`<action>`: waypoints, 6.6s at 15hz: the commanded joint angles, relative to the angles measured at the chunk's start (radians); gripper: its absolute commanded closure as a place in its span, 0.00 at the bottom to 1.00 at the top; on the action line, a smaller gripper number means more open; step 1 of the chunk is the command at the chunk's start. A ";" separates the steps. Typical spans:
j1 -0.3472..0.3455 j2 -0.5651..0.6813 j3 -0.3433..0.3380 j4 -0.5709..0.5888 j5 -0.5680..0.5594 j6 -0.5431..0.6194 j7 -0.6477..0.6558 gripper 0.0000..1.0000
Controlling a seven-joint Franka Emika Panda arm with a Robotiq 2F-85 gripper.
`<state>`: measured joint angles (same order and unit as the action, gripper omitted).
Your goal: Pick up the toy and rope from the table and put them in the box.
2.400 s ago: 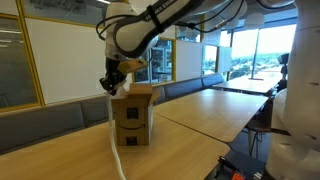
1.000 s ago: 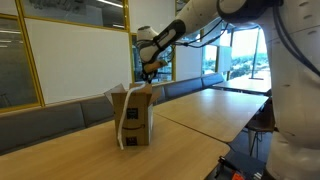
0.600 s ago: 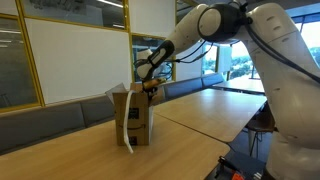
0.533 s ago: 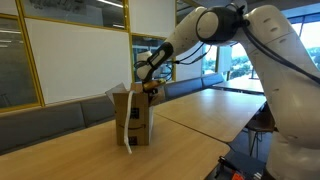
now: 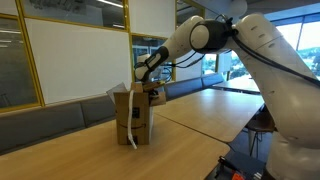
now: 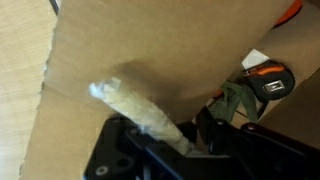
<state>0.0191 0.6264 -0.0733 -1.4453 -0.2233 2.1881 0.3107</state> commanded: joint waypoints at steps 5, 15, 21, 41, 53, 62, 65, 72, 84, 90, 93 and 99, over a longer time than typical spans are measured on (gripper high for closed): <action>-0.006 0.135 0.049 0.190 0.127 -0.059 -0.114 0.89; 0.028 0.204 0.065 0.326 0.142 -0.108 -0.168 0.89; 0.069 0.212 0.057 0.348 0.126 -0.130 -0.149 0.62; 0.183 0.090 0.028 0.289 0.068 -0.123 -0.081 0.00; 0.279 -0.376 0.053 -0.021 0.046 -0.343 0.142 0.00; 0.205 -0.508 0.170 -0.220 0.318 -0.426 0.098 0.00; 0.194 -0.496 0.179 -0.261 0.365 -0.419 0.085 0.00; 0.160 -0.450 0.173 -0.285 0.418 -0.366 0.006 0.00; 0.141 -0.277 0.170 -0.209 0.456 -0.270 -0.002 0.00; 0.147 -0.242 0.167 -0.173 0.444 -0.271 0.004 0.42; 0.148 -0.237 0.166 -0.163 0.442 -0.270 0.008 0.65; 0.153 -0.236 0.166 -0.149 0.434 -0.269 0.013 0.91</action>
<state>0.1681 0.3784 0.0902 -1.6261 0.2204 1.9140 0.3110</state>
